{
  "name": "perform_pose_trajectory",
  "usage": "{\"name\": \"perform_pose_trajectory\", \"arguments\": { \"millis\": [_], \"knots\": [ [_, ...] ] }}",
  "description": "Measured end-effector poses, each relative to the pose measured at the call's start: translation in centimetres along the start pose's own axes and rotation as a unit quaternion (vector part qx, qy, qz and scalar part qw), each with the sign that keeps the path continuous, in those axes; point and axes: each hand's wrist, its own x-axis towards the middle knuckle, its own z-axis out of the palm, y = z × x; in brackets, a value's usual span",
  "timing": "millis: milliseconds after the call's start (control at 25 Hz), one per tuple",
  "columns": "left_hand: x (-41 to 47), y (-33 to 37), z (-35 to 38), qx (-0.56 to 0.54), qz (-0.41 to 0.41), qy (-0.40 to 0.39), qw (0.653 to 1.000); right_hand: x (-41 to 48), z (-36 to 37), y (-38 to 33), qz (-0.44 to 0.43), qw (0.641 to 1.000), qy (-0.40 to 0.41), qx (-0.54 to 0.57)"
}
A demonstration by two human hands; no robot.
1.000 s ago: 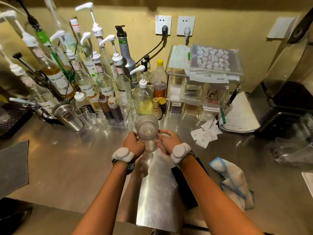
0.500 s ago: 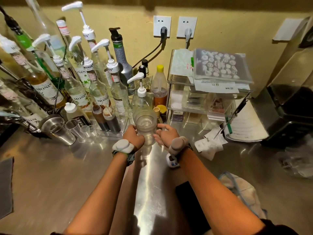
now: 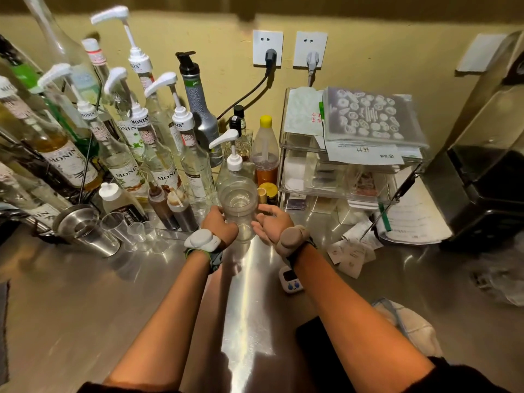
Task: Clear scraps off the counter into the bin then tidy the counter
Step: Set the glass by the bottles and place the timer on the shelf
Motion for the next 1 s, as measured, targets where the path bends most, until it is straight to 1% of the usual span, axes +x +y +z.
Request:
{"name": "perform_pose_trajectory", "arguments": {
  "millis": [40, 160, 320, 440, 520, 640, 720, 880, 1000],
  "knots": [
    [0.2, 0.0, 0.0, 0.004, 0.000, -0.001, 1.000, 0.0, 0.1, 0.0, 0.003, 1.000, 0.003, 0.016],
    [0.7, 0.1, -0.1, 0.009, 0.000, -0.006, 1.000, 0.2, 0.3, 0.1, -0.008, 1.000, 0.017, 0.015],
    [0.3, 0.0, -0.1, 0.000, -0.002, 0.003, 1.000, -0.1, 0.0, 0.0, -0.008, 0.999, -0.002, 0.037],
    [-0.5, -0.1, -0.2, 0.024, -0.019, 0.005, 1.000, -0.6, -0.6, 0.2, 0.004, 0.998, -0.021, 0.064],
    [-1.6, 0.0, 0.1, 0.019, -0.027, 0.020, 0.999, -0.8, -1.7, 0.5, 0.001, 0.998, -0.012, 0.057],
    [-3.9, 0.4, 1.5, -0.004, 0.009, 0.034, 0.999, -0.5, -4.5, 1.3, 0.008, 0.999, 0.037, -0.017],
    [-5.7, 0.9, 2.9, -0.018, 0.027, 0.019, 0.999, -0.7, -6.9, 2.1, 0.031, 0.997, 0.054, -0.044],
    [-8.5, 1.5, 6.1, -0.033, 0.019, -0.024, 0.999, -1.6, -11.0, 4.1, 0.066, 0.990, 0.055, -0.110],
    [-10.4, 1.5, 8.2, -0.023, 0.003, -0.053, 0.998, -2.0, -13.2, 5.5, 0.071, 0.972, 0.056, -0.219]
  ]
}}
